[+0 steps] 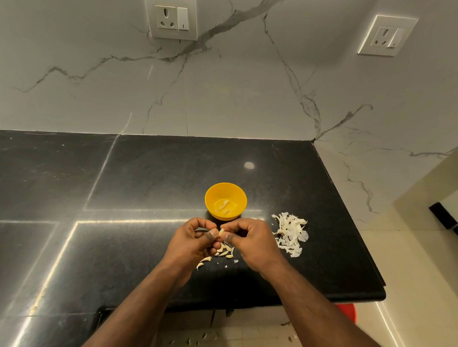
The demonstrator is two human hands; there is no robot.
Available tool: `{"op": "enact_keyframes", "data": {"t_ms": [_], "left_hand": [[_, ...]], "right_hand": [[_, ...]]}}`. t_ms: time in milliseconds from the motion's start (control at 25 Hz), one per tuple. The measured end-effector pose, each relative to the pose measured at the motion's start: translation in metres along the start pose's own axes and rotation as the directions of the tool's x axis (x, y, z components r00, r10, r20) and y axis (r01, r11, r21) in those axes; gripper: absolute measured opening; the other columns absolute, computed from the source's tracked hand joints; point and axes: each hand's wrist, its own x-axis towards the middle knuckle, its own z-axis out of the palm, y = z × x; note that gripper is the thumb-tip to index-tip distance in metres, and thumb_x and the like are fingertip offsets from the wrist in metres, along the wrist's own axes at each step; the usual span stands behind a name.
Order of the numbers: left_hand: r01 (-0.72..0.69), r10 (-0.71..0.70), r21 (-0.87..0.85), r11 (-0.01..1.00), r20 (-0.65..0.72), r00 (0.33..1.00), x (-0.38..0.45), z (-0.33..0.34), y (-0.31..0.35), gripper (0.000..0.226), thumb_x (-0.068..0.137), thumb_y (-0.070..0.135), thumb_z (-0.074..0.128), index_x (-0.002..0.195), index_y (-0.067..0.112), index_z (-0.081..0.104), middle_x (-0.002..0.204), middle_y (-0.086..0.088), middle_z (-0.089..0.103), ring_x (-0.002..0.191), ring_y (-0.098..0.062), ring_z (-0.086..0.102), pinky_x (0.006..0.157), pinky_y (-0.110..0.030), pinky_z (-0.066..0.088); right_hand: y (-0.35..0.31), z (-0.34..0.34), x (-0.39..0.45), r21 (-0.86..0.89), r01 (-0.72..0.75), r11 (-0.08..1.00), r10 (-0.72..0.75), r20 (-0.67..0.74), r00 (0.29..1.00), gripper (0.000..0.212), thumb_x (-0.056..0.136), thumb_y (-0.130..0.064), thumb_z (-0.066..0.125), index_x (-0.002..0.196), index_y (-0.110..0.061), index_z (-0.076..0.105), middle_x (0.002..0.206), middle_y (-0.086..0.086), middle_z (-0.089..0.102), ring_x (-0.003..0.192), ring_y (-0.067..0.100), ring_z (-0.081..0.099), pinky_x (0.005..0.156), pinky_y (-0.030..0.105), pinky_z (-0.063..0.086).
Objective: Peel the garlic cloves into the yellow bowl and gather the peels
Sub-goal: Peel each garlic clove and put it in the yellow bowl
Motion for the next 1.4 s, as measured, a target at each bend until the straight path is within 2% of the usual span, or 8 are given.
{"op": "enact_keyframes", "data": {"t_ms": [240, 480, 600, 760, 960, 1120, 1280, 1400], "left_hand": [[0.012, -0.011, 0.056, 0.998, -0.016, 1.0, 0.001, 0.0, -0.003, 0.008, 0.095, 0.001, 0.063, 0.102, 0.002, 0.06, 0.079, -0.017, 0.071, 0.069, -0.022, 0.065, 0.06, -0.027, 0.054], [0.005, -0.002, 0.079, 0.997, -0.039, 0.999, 0.0, 0.003, -0.002, 0.009, 0.094, 0.002, 0.065, 0.102, 0.002, 0.061, 0.079, -0.017, 0.073, 0.069, -0.021, 0.066, 0.059, -0.027, 0.054], [-0.003, 0.008, 0.071, 0.997, -0.072, 0.997, 0.0, 0.003, -0.001, 0.008, 0.095, 0.002, 0.064, 0.102, 0.001, 0.061, 0.073, -0.012, 0.072, 0.065, -0.018, 0.066, 0.055, -0.023, 0.053], [0.018, -0.017, 0.014, 1.0, -0.097, 0.995, 0.002, -0.002, -0.003, 0.013, 0.096, 0.004, 0.062, 0.109, 0.004, 0.064, 0.086, -0.015, 0.075, 0.074, -0.02, 0.067, 0.064, -0.027, 0.056], [0.117, -0.118, -0.029, 0.993, -0.011, 0.993, 0.004, -0.005, -0.007, 0.029, 0.102, 0.003, 0.052, 0.117, 0.018, 0.072, 0.09, -0.009, 0.071, 0.081, -0.015, 0.064, 0.073, -0.028, 0.054], [0.112, -0.113, -0.025, 0.993, -0.036, 0.993, 0.003, -0.002, -0.004, 0.019, 0.098, 0.004, 0.058, 0.114, 0.009, 0.067, 0.098, -0.012, 0.074, 0.087, -0.02, 0.069, 0.074, -0.029, 0.055], [0.082, -0.085, -0.044, 0.996, -0.056, 0.995, 0.002, 0.0, -0.004, 0.018, 0.093, 0.005, 0.066, 0.111, 0.003, 0.065, 0.1, -0.016, 0.076, 0.091, -0.025, 0.072, 0.077, -0.032, 0.054], [0.065, -0.066, -0.02, 0.998, -0.059, 0.996, 0.002, 0.001, -0.006, 0.019, 0.09, 0.006, 0.069, 0.108, 0.002, 0.067, 0.098, -0.017, 0.076, 0.091, -0.026, 0.073, 0.078, -0.033, 0.054]], "right_hand": [[0.001, -0.006, -0.001, 0.042, -0.036, 0.998, 0.034, 0.057, 0.998, 0.014, 0.084, -0.014, 0.079, 0.097, -0.017, 0.075, 0.087, -0.004, 0.074, 0.082, 0.006, 0.069, 0.079, 0.028, 0.06], [0.001, -0.006, 0.0, -0.022, -0.036, 0.999, 0.037, 0.061, 0.997, 0.008, 0.09, -0.015, 0.072, 0.085, -0.021, 0.07, 0.079, -0.003, 0.071, 0.073, 0.006, 0.063, 0.075, 0.035, 0.057], [0.002, -0.005, -0.002, -0.074, -0.038, 0.997, 0.046, 0.115, 0.992, 0.013, 0.092, -0.014, 0.069, 0.083, -0.023, 0.066, 0.075, -0.008, 0.066, 0.068, 0.002, 0.059, 0.069, 0.027, 0.054], [0.007, -0.006, -0.005, -0.07, -0.048, 0.996, 0.06, 0.181, 0.982, 0.016, 0.091, -0.012, 0.069, 0.081, -0.025, 0.066, 0.072, -0.009, 0.066, 0.068, 0.004, 0.061, 0.069, 0.029, 0.055], [0.014, -0.02, -0.001, -0.178, -0.131, 0.975, 0.136, 0.02, 0.99, 0.008, 0.087, -0.017, 0.074, 0.082, -0.024, 0.07, 0.078, -0.006, 0.068, 0.075, 0.009, 0.063, 0.072, 0.035, 0.056], [0.012, -0.021, -0.001, -0.214, -0.086, 0.973, 0.08, -0.037, 0.996, 0.018, 0.089, -0.016, 0.069, 0.103, -0.025, 0.076, 0.092, -0.014, 0.07, 0.08, -0.001, 0.062, 0.073, 0.017, 0.047], [0.002, -0.009, -0.008, -0.125, -0.01, 0.992, 0.013, 0.024, 1.0, 0.02, 0.085, -0.03, 0.078, 0.105, -0.026, 0.076, 0.09, -0.012, 0.072, 0.084, 0.001, 0.067, 0.078, 0.024, 0.057], [0.003, -0.003, -0.007, -0.179, -0.002, 0.984, -0.007, -0.049, 0.999, 0.01, 0.088, -0.027, 0.075, 0.098, -0.026, 0.077, 0.087, -0.013, 0.073, 0.082, 0.001, 0.066, 0.078, 0.027, 0.057]]}}
